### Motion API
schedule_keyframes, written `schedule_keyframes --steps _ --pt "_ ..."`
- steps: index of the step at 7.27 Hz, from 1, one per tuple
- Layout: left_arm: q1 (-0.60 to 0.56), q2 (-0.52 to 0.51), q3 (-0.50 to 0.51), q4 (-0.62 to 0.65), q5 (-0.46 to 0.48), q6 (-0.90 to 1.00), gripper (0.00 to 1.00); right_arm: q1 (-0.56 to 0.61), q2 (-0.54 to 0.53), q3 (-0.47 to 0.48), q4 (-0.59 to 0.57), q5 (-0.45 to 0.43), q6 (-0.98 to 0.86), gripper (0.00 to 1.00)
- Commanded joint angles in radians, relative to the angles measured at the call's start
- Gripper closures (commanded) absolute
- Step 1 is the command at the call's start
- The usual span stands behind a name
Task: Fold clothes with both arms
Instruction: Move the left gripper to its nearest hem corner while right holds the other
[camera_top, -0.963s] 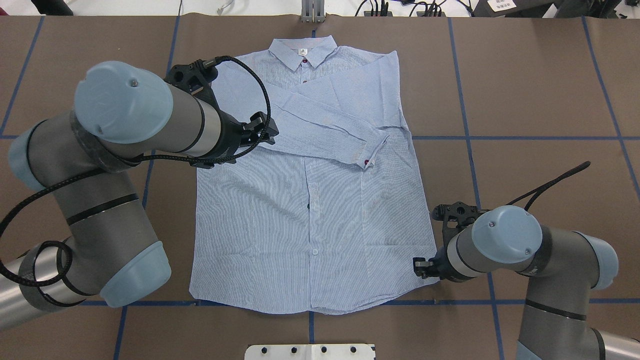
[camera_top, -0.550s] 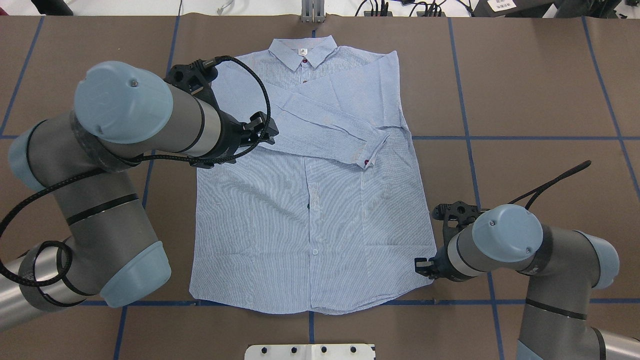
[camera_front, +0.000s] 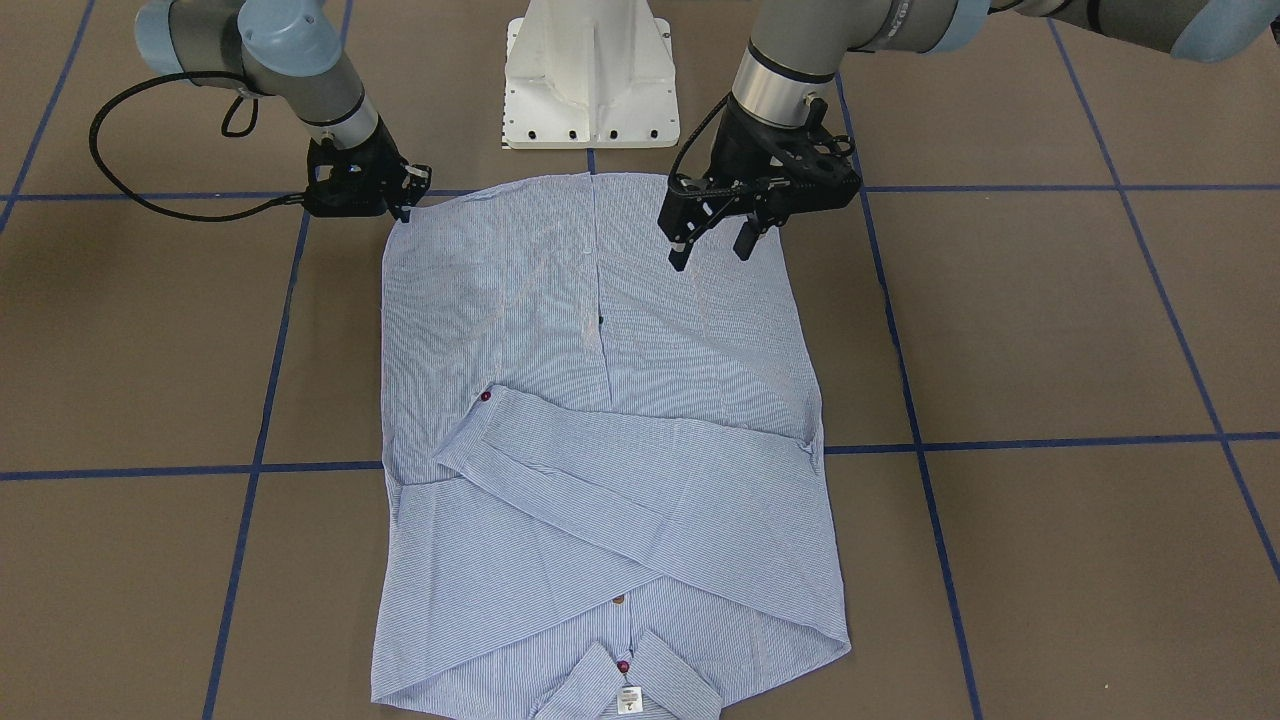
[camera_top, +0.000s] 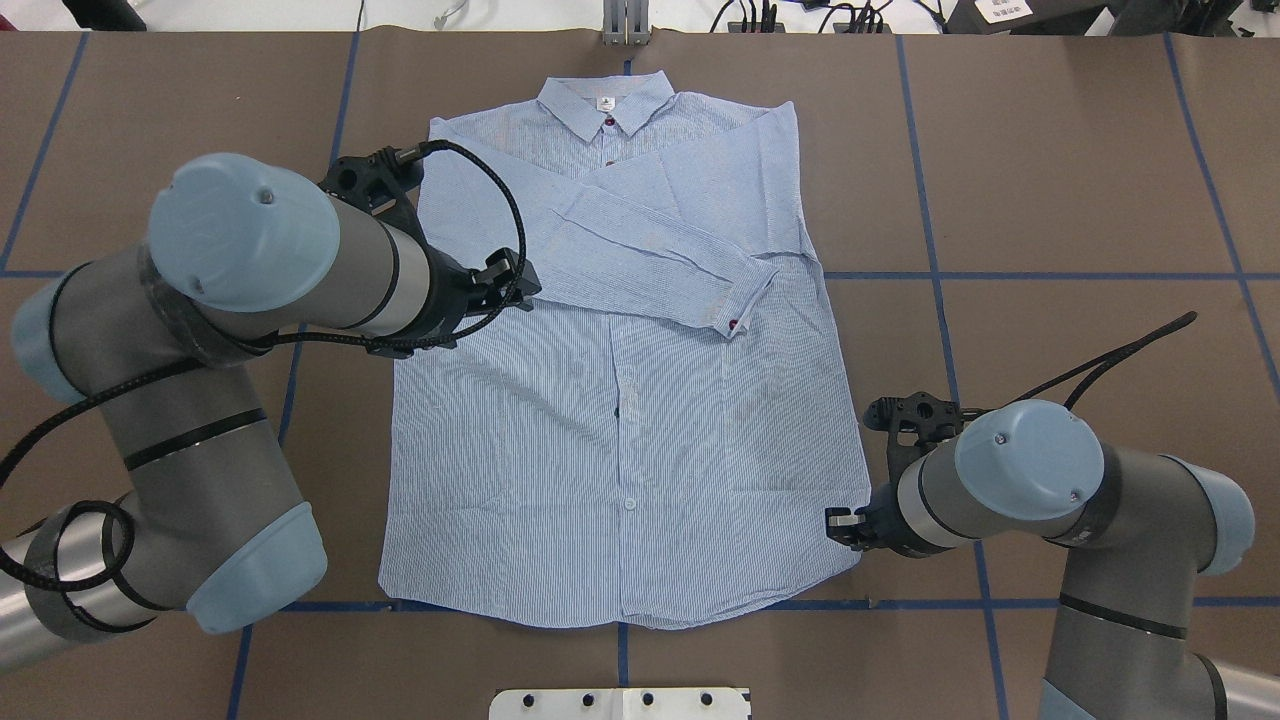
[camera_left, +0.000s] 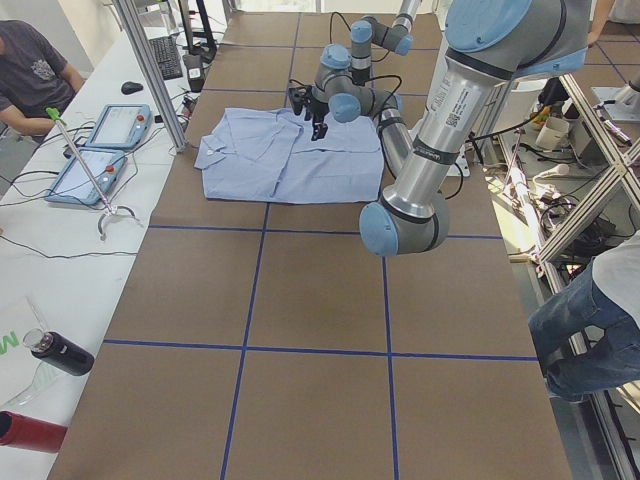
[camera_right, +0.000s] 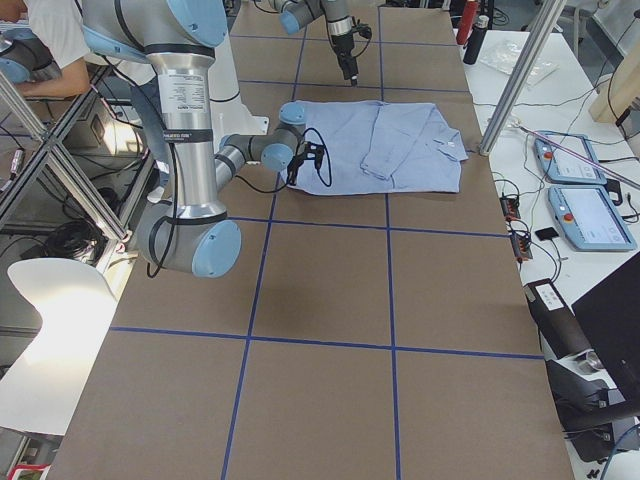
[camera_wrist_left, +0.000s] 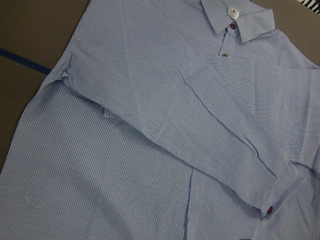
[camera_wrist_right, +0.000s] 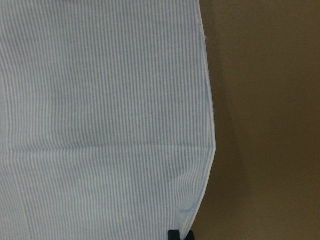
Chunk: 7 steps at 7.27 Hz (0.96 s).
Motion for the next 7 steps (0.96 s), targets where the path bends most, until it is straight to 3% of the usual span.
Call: schedule_keyframes --steps 1,3,7 --pt "0.114 0.094 -0.05 -0.003 0.004 -0.079 0.12 0.02 0.0 0.053 0.002 0.0 0.043 1.0" --pt "0.238 0.182 -0.067 -0.004 0.088 -0.156 0.1 0.028 0.002 0.063 0.004 0.0 0.043 1.0" --pt "0.308 0.309 -0.066 -0.009 0.112 -0.185 0.11 0.087 0.009 0.072 0.011 0.075 0.037 1.0"
